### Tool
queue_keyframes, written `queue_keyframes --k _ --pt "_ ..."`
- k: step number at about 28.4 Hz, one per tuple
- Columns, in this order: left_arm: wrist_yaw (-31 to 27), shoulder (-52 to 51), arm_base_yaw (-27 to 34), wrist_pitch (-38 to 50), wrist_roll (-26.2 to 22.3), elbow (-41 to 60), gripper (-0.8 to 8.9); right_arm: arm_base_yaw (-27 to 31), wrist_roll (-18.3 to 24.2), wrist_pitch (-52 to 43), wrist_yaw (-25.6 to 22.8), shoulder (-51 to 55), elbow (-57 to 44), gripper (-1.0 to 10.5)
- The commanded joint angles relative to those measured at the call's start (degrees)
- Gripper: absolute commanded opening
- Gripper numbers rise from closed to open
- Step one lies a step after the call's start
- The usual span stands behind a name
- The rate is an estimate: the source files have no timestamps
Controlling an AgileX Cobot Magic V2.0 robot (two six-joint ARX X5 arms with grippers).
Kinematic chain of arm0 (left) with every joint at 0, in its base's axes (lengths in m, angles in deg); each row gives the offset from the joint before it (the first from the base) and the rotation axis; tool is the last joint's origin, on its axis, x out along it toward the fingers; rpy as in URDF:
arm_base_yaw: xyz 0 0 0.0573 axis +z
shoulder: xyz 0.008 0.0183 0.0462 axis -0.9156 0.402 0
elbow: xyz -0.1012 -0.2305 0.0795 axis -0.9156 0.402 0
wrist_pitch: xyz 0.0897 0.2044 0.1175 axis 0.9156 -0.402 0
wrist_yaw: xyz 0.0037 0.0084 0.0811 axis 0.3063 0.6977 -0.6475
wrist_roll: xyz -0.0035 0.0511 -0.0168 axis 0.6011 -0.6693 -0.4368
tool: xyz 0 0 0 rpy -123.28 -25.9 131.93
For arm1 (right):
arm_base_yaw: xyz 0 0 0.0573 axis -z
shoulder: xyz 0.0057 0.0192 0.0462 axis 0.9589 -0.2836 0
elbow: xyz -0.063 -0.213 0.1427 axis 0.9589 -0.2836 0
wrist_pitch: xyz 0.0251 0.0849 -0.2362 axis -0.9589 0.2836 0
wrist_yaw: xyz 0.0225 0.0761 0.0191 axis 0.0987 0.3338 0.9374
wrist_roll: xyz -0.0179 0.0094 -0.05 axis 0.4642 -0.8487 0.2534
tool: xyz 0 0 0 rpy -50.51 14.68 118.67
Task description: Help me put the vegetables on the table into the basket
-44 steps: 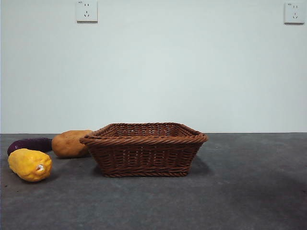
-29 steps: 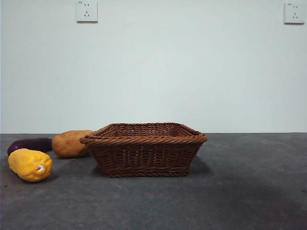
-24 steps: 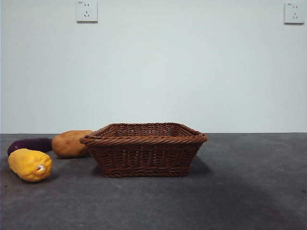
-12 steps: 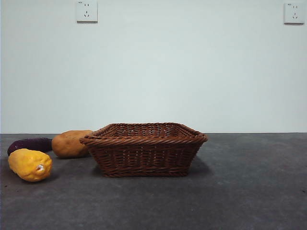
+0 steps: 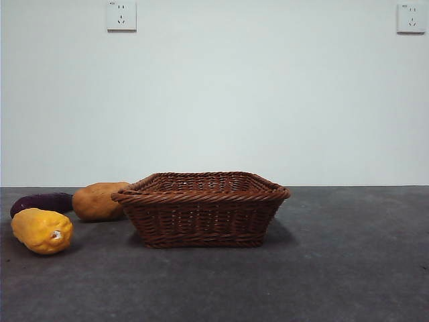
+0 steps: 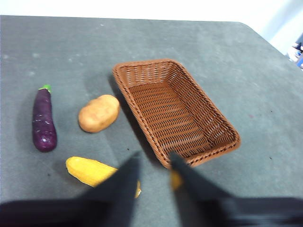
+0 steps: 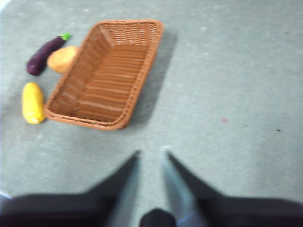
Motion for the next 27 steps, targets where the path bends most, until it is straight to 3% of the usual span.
queue_keyframes --k 1,2,9,14,21,27 --pt "0.44 0.85 -0.13 0.44 -0.46 -0.17 7.07 -0.09 0.17 -0.31 1.09 -0.31 0.28 5.6" --pt "0.61 1.27 -0.13 0.39 -0.35 -0.20 7.12 -0.11 0.17 -0.20 1.16 -0.37 0.28 6.3" --pt "0.81 2.93 -0.13 0.90 -0.20 -0.50 7.20 -0.11 -2.34 -4.46 5.60 -5.75 0.72 6.3" --pt "0.79 3.69 -0.11 0.90 -0.20 -0.50 7.20 -3.82 -2.97 -10.38 7.28 -17.81 5.33 6.3" --pt "0.79 6.01 -0.11 0.87 -0.20 -0.50 7.20 -15.58 -4.39 -15.04 -1.18 -45.79 21.38 6.3" --pt "0.76 8.07 -0.11 0.87 -0.20 -0.50 7.20 -20.06 -5.70 -15.23 -4.72 -66.16 31.50 6.3"
